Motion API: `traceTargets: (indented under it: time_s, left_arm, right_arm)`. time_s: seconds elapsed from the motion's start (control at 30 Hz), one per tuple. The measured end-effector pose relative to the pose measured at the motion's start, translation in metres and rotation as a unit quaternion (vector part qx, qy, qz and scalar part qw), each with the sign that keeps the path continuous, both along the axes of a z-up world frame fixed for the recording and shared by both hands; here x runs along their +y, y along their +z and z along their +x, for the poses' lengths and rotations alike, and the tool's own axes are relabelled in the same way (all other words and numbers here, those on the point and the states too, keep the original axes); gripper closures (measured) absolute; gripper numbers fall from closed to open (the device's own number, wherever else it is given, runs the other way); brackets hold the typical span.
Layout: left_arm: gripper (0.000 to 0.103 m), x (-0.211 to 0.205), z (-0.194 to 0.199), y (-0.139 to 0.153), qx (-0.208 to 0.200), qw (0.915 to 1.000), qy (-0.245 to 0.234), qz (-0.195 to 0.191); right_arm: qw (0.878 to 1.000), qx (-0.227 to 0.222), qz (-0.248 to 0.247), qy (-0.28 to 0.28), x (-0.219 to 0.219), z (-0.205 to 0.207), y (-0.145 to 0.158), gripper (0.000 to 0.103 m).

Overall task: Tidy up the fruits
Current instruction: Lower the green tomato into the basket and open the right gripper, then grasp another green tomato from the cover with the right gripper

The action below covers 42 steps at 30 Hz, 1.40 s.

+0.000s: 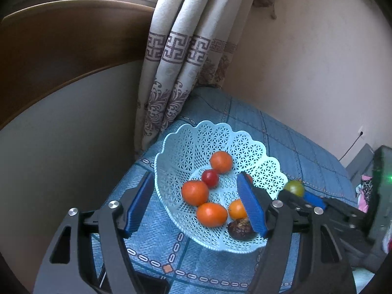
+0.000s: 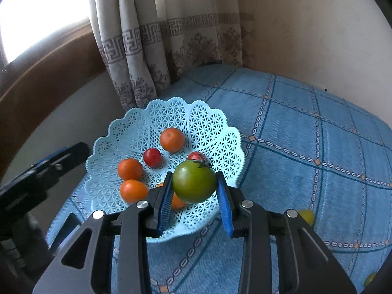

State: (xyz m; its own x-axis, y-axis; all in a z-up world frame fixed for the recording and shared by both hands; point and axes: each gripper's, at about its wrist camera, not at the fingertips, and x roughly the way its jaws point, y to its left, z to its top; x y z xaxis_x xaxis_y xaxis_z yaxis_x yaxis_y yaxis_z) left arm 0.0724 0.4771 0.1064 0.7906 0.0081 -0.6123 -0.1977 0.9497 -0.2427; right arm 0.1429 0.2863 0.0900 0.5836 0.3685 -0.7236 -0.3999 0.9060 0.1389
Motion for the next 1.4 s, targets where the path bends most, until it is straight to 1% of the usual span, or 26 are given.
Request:
traceTargets:
  time_s: [0.23, 0.27, 0.3, 0.43, 0.53, 0.67, 0.7, 0.8, 1.1, 1.17, 1.2, 1.23, 1.4]
  left_arm:
    - [0.030, 0.004, 0.002, -0.002, 0.004, 0.9999, 0.005, -0.009]
    - [0.030, 0.004, 0.003, -0.002, 0.005, 0.9999, 0.005, -0.009]
    - [0.030, 0.004, 0.003, -0.002, 0.005, 0.9999, 0.005, -0.010]
    - [0.029, 0.002, 0.002, -0.001, 0.004, 1.0000, 0.001, -0.008]
    - [0.024, 0.000, 0.000, 0.001, 0.000, 1.0000, 0.000, -0.006]
    - [0.024, -0.005, 0.000, 0.002, 0.000, 1.0000, -0.005, -0.004]
    - [0.024, -0.006, 0.000, 0.002, 0.000, 1.0000, -0.006, -0.003]
    - [0.018, -0.010, 0.000, 0.003, -0.001, 1.0000, -0.009, -0.004]
    - [0.014, -0.029, 0.000, 0.002, 0.002, 0.9996, -0.029, 0.005]
    - [0.012, -0.034, 0.000, 0.001, 0.003, 0.9994, -0.033, 0.007]
    - [0.011, -0.038, 0.000, 0.000, 0.003, 0.9993, -0.036, 0.007]
    - [0.009, -0.040, 0.000, 0.000, 0.004, 0.9992, -0.039, 0.007]
    - [0.008, -0.055, 0.001, -0.005, 0.011, 0.9985, -0.051, 0.014]
  right_arm:
    - [1.000, 0.014, -0.001, -0.012, 0.004, 0.009, -0.010, 0.067]
    - [1.000, 0.015, 0.003, -0.013, 0.002, 0.009, -0.010, 0.065]
    - [1.000, 0.014, 0.006, -0.015, 0.001, 0.010, -0.010, 0.060]
    - [1.000, 0.010, 0.013, -0.017, -0.004, 0.008, -0.006, 0.059]
    - [1.000, 0.003, 0.015, -0.019, -0.010, 0.003, -0.003, 0.059]
    - [0.999, -0.002, 0.021, -0.027, -0.021, -0.002, 0.000, 0.059]
    - [0.999, -0.002, 0.022, -0.030, -0.025, -0.003, 0.000, 0.059]
    - [0.999, -0.004, 0.024, -0.038, -0.037, -0.006, 0.001, 0.059]
    - [0.997, 0.000, 0.024, -0.070, -0.083, -0.014, 0.002, 0.059]
    - [0.997, 0.003, 0.026, -0.077, -0.094, -0.017, 0.001, 0.055]
    - [0.996, 0.004, 0.028, -0.081, -0.100, -0.018, 0.000, 0.051]
    - [0.996, 0.004, 0.029, -0.086, -0.106, -0.020, -0.001, 0.048]
    - [0.994, 0.015, 0.034, -0.107, -0.136, -0.025, -0.007, 0.048]
